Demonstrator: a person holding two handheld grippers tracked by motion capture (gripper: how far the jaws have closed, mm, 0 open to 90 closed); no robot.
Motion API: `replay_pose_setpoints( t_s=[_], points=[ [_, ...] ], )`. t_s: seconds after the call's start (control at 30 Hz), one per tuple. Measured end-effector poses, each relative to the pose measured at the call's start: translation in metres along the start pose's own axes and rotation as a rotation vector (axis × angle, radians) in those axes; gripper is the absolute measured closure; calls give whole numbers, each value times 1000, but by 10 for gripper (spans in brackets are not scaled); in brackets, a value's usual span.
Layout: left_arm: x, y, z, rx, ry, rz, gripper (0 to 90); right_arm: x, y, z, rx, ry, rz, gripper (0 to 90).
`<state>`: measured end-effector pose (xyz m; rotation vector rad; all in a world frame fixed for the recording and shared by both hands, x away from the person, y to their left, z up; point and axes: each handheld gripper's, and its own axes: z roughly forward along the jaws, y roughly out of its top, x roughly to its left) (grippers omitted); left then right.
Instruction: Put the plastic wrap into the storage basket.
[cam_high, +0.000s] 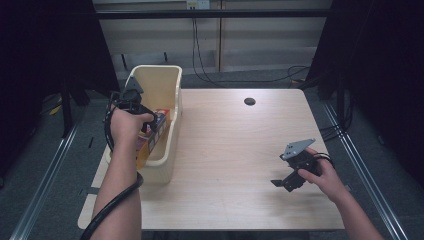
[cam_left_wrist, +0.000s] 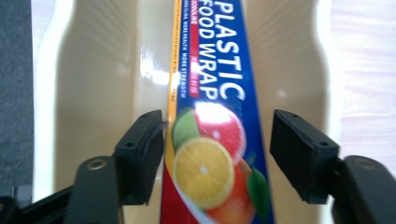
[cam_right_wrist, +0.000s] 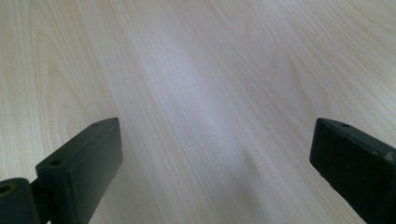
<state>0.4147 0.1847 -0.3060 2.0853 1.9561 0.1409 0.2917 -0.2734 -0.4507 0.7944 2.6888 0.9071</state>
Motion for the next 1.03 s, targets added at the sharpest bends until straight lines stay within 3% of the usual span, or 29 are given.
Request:
replay_pose_setpoints(
  t_s=[0.23,0.43,0.63,0.8,1.03],
  points=[
    [-21,5,-18,-77,-68,67,283,-1,0,-1,-10,4,-2,26],
    [-47,4,-22,-119,-161,152,257,1,1,-2,-9,-6,-2,26],
    [-72,-1,-19,-160,-232,230,235,1,1,-3,-10,2,1,26],
    [-91,-7,-9,-166,-286,297,210,2,1,-1,-10,-7,-5,26],
    [-100,-10,-1,-165,-305,333,184,2,1,-1,-10,-10,-3,25]
  ],
)
